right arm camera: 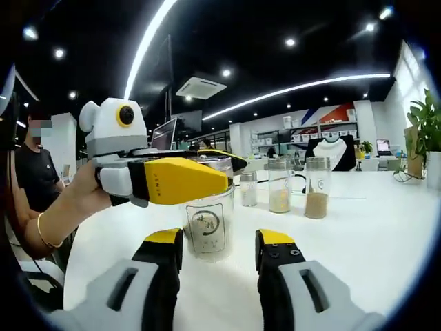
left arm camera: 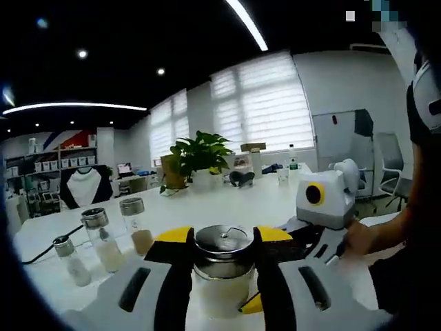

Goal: Rotate the seasoning bottle until the label or dispensing opening points toward the visible target arrow and the bottle remains upright within the marked orientation range

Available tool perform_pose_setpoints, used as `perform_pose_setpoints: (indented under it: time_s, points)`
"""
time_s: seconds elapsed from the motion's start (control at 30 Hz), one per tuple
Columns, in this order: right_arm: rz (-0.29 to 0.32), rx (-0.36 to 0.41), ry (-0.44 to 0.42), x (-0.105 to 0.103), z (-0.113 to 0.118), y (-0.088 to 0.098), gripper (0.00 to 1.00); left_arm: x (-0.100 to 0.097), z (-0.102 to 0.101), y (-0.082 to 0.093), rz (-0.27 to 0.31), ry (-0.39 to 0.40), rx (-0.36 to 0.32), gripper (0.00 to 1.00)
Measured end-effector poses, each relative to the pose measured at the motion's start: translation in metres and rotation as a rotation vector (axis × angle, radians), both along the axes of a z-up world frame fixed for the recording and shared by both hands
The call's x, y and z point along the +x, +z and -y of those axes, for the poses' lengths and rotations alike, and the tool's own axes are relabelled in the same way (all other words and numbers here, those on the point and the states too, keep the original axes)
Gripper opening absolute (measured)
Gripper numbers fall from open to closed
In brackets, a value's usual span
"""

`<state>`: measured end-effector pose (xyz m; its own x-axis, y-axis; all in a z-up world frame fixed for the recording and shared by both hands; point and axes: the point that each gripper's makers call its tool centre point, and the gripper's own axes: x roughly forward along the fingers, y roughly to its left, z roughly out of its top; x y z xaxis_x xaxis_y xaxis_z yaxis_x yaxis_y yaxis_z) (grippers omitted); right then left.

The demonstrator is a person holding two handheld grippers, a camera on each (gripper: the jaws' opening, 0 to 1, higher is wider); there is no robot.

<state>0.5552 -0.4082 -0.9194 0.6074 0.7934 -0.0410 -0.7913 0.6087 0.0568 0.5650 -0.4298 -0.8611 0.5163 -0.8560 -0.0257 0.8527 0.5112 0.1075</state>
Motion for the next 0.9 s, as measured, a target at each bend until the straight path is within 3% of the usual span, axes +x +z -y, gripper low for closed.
perform_pose_setpoints:
  time_s: [0.17, 0.33, 0.43, 0.53, 0.67, 0.73, 0.9]
  points:
    - [0.009, 0.001, 0.046, -0.004, -0.009, 0.004, 0.42, -0.014, 0.003, -0.002, -0.037, -0.105, -0.018, 0.36]
    - [0.008, -0.017, 0.081, -0.009, -0.017, -0.002, 0.41, -0.017, 0.003, -0.009, -0.046, -0.131, 0.006, 0.36]
    - [0.014, -0.022, 0.113, -0.014, -0.021, -0.002, 0.38, -0.025, 0.006, -0.011, -0.046, -0.192, 0.011, 0.36]
    - [0.045, -0.042, 0.152, -0.022, -0.027, -0.002, 0.31, -0.025, 0.005, -0.012, -0.051, -0.2, 0.002, 0.36]
    - [0.041, -0.054, 0.107, -0.021, -0.024, -0.002, 0.3, -0.028, 0.005, -0.011, -0.045, -0.214, 0.0, 0.36]
    - [0.003, -0.023, 0.084, -0.021, -0.023, -0.001, 0.3, -0.028, 0.005, -0.01, -0.05, -0.21, -0.011, 0.36]
    - [0.032, -0.05, -0.007, -0.012, -0.017, -0.001, 0.3, -0.021, 0.004, -0.01, -0.06, -0.111, -0.027, 0.36]
